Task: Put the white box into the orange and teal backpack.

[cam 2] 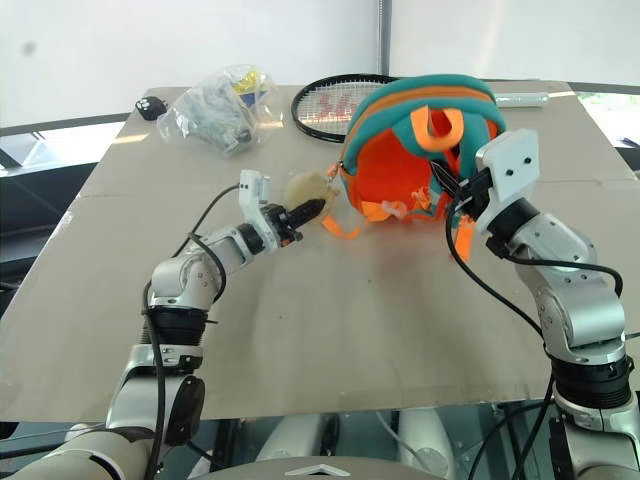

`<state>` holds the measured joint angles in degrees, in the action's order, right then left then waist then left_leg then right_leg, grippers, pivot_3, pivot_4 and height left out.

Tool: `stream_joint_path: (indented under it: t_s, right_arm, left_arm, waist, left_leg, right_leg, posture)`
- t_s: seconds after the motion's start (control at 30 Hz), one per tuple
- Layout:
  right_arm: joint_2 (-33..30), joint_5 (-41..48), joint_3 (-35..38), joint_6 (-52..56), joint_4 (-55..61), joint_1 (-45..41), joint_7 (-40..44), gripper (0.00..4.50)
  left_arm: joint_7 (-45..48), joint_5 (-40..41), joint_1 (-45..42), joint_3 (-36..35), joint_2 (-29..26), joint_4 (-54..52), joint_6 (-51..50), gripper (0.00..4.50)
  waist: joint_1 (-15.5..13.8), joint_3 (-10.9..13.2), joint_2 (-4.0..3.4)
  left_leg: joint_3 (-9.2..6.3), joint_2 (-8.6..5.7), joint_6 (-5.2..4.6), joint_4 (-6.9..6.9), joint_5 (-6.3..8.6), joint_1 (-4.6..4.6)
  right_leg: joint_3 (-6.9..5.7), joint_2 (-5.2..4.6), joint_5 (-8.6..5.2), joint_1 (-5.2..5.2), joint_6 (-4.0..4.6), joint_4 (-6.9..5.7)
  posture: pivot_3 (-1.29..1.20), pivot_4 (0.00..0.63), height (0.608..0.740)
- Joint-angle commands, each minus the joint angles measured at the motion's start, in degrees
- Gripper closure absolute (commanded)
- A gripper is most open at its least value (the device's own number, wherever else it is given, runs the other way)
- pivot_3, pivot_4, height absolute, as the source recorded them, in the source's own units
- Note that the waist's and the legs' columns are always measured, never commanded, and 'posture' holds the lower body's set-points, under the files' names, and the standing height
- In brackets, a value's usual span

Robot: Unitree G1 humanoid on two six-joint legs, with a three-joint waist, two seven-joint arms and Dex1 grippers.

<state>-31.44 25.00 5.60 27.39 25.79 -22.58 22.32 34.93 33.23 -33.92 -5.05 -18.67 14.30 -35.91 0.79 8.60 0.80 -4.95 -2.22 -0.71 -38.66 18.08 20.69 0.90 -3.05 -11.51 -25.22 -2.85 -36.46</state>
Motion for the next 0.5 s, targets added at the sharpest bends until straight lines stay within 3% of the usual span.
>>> stream_joint_path:
  t_s: [0.03,0.1,0.17,0.4,0.43,0.5]
  right_arm:
    - [-1.4,1.4,2.8,1.1,1.5,0.7,1.8,1.27]
    - [-3.0,2.9,4.7,2.8,2.4,2.7,3.2,0.35]
    - [-4.2,4.3,6.2,4.0,3.4,4.1,4.0,0.09]
    - [-14.5,17.6,18.1,15.7,10.4,17.7,13.2,0.0]
    - [-15.5,18.5,19.2,16.3,11.2,19.8,14.2,0.0]
    - [-16.9,20.6,21.4,17.0,12.6,23.7,16.5,0.0]
  left_arm:
    - [1.7,-0.7,0.9,-1.0,-1.5,-2.0,1.0,3.83]
    - [3.2,-1.4,2.3,-1.2,-3.0,-3.3,2.4,3.83]
    - [4.4,-0.7,3.2,-1.8,-4.1,-4.3,1.7,3.83]
    - [16.0,3.1,15.2,-4.2,-14.4,-16.1,0.6,0.58]
    - [16.8,2.6,16.7,-4.4,-15.6,-16.9,1.4,0.21]
    - [19.0,1.5,19.6,-5.0,-18.0,-17.9,3.5,0.06]
  waist:
    - [0.0,0.0,0.0]
    - [0.0,0.0,0.0]
    - [0.0,0.0,0.0]
    - [0.1,0.0,-0.02]
    - [0.0,0.0,-0.02]
    - [0.0,0.0,-0.01]
  left_leg:
    - [0.0,0.01,0.0,0.02,0.0,0.14]
    - [0.06,0.01,0.0,0.03,0.0,0.26]
    - [0.12,0.02,0.0,0.05,0.0,0.29]
    - [0.2,0.18,-0.01,0.23,0.01,-0.01]
    - [0.19,0.19,-0.01,0.25,0.01,-0.02]
    - [0.16,0.22,-0.02,0.23,0.02,-0.05]
  right_leg:
    - [0.0,-0.02,0.0,-0.13,0.0,0.02]
    - [0.0,-0.05,0.0,-0.24,0.0,0.02]
    - [0.01,-0.08,0.0,-0.28,0.0,0.11]
    - [0.19,-0.04,0.01,-0.26,0.01,-0.04]
    - [0.15,-0.04,0.01,-0.24,0.02,-0.06]
    - [0.07,0.04,0.01,-0.18,0.02,-0.07]
  posture:
    - [0.0,0.15,0.74]
    - [0.0,0.15,0.74]
    - [0.0,0.15,0.74]
    - [0.0,0.15,0.74]
    - [0.0,0.15,0.74]
    - [0.0,0.15,0.74]
